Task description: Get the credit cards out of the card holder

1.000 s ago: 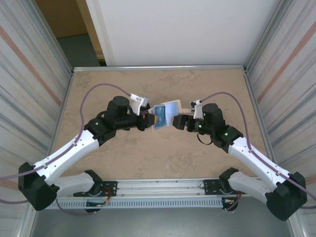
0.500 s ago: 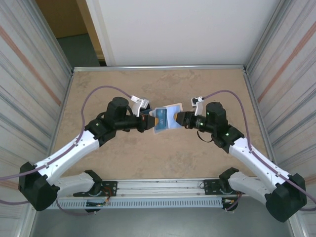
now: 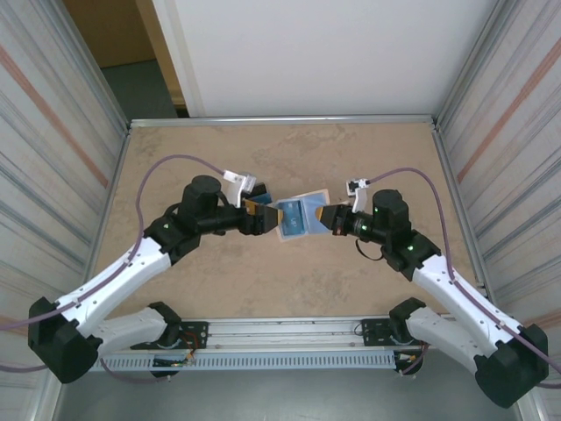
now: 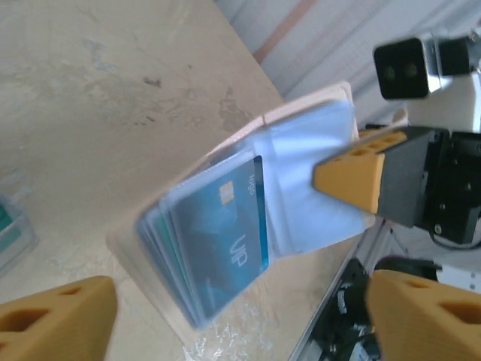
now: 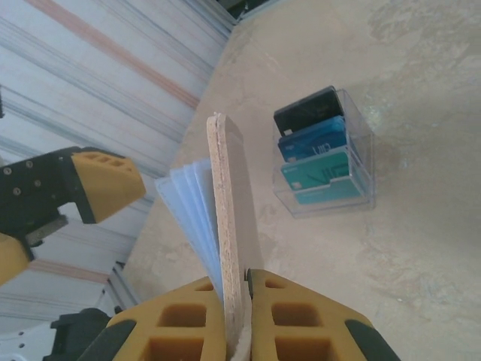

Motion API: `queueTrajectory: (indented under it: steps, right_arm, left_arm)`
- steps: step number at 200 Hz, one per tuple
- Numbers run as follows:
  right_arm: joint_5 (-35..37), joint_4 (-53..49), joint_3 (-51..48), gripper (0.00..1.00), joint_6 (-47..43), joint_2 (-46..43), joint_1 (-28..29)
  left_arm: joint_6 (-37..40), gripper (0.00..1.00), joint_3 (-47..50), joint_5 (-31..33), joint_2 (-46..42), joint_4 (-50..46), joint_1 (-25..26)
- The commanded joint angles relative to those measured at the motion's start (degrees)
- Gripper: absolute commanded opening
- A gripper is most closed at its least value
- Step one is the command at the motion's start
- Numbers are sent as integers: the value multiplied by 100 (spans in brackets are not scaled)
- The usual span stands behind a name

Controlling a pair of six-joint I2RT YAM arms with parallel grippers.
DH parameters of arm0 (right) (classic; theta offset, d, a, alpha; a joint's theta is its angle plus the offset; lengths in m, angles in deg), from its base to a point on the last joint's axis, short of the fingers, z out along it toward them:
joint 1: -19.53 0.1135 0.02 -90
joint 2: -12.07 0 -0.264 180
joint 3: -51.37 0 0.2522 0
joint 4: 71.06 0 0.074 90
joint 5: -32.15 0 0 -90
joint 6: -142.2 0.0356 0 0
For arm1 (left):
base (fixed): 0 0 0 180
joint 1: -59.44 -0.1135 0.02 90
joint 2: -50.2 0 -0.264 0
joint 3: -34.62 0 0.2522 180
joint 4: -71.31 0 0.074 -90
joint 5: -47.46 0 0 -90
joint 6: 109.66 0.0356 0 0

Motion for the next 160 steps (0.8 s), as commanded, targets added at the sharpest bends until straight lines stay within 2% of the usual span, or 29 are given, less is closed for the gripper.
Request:
queueTrajectory:
  steps: [1, 55, 95, 136, 160]
  right_arm:
    - [204, -210, -28, 0, 290, 11, 33]
    - [419, -238, -85, 0, 775, 571, 566]
    - [283, 232, -33, 0, 970, 1529, 884]
    - [-129, 988, -21, 0, 1307, 2447, 895]
    - [-247, 1064, 34, 0, 1328, 2841, 881]
  left_arm:
    - [111, 99, 127, 930, -256, -264, 112]
    - [212, 99, 245, 1815, -254, -444, 399]
    - [221, 99, 287, 2051, -190, -438, 454]
    - [239, 99, 383, 2256, -226, -412, 476]
    - [239, 99, 456, 2315, -206, -391, 501]
